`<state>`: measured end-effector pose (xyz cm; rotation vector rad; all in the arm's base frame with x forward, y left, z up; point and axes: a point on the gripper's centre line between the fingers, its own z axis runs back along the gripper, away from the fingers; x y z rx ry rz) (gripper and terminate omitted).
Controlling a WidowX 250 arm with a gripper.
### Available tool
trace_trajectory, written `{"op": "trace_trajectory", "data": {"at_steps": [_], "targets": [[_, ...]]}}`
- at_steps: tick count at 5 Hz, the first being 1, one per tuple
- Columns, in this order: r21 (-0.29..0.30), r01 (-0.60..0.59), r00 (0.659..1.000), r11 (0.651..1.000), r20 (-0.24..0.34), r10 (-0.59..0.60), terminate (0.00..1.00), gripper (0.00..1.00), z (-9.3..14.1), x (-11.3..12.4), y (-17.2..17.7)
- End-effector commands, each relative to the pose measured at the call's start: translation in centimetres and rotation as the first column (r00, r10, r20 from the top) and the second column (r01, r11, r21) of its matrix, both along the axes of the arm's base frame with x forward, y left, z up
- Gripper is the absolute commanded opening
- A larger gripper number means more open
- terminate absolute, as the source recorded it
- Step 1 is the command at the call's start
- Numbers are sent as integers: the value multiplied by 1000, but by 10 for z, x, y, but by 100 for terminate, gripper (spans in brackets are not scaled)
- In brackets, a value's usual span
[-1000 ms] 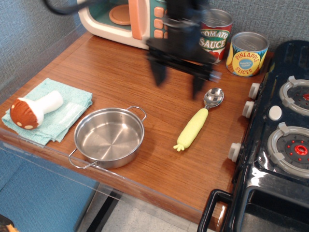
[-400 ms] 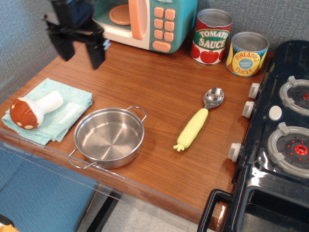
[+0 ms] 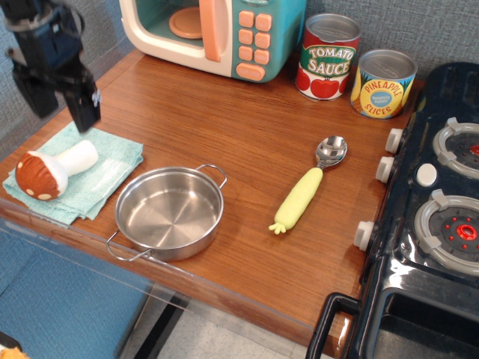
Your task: Move the mushroom into the pot.
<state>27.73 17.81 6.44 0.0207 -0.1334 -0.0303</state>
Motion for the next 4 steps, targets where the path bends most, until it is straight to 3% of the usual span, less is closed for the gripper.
{"op": "trace_trajectory", "data": {"at_steps": [1,2,4], "targets": [[40,-45,999,998,-9,45,0,100,3,-14,3],[54,-68,996,996,-56,71,0,100,-12,-11,4],[59,-100,991,993,-83,105,0,100,-23,-5,6]]}}
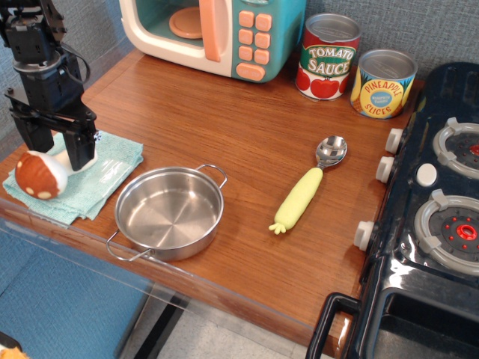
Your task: Move the mushroom into the pot.
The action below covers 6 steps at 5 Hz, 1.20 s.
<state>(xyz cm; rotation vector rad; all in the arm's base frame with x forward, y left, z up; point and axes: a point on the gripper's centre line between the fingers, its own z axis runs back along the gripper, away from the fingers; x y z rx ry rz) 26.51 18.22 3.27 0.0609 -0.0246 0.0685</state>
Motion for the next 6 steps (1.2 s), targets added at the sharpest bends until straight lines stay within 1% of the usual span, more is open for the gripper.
{"op": "trace_trajectory", "data": {"at_steps": [1,2,3,4,5,6], "targets": [[30,10,999,999,47,-11,0,0,17,11,0],[30,30,998,999,59,-32,0,0,21,15,-4],[55,61,988,997,141,-68,0,0,50,19,-19],[90,142,973,986,172,-156,0,0,73,25,-51],[85,250,952,965,161,-261,0,0,71,32,-86],[46,335,933,941,121,-338,0,0,53,35,-118]]}}
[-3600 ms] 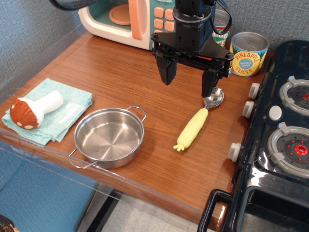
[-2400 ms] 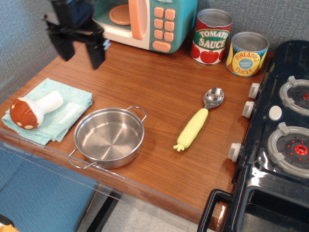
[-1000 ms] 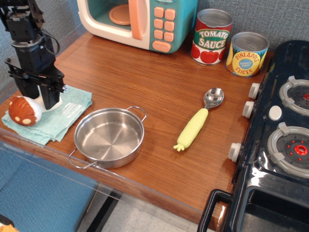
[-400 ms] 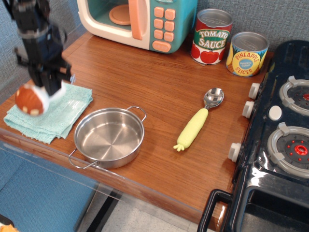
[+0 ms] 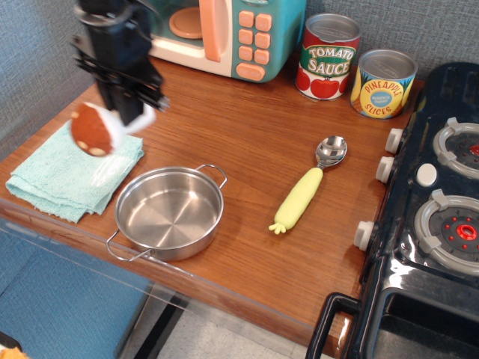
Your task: Move the mushroom into the pot.
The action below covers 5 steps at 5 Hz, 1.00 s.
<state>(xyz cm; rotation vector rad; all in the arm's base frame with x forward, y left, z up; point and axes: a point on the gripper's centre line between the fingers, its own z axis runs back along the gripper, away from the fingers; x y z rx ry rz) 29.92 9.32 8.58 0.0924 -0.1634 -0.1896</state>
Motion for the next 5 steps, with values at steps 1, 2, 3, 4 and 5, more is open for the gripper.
{"op": "trace_trajectory", "data": {"at_steps": [1,2,3,4,5], "targets": [[-11,128,991,992,-42,-128,0,0,-7,-1,-49],[-24,147,988,989,-52,-148,0,0,-12,-7,-59],[-14,147,987,989,-65,-148,0,100,-9,-10,-67],[-28,113,991,993,-63,-114,0,100,1,-10,-69],[-32,30,999,999,-33,-31,0,100,19,-15,-67]]}}
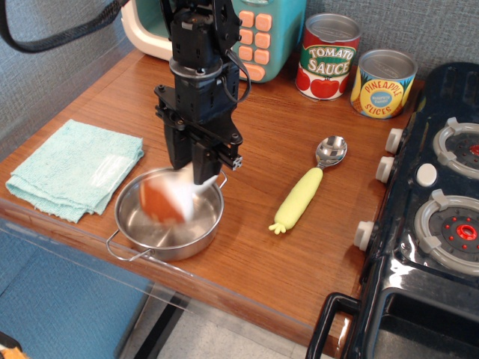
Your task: Move the mushroom into the pot.
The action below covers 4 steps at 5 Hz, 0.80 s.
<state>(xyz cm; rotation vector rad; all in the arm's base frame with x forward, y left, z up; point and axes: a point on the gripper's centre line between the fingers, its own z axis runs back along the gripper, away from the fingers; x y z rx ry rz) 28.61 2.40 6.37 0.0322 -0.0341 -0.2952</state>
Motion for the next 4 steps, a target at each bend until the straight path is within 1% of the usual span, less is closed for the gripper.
{"op": "trace_trajectory", "data": {"at_steps": [1,2,3,4], "targets": [[17,-112,988,994,111,109,0,100,52,-6,1],[2,-134,986,991,103,134,0,100,51,-7,2],[2,-134,986,991,103,134,0,100,51,-7,2],[2,-134,986,991,103,134,100,100,51,-7,2]]}}
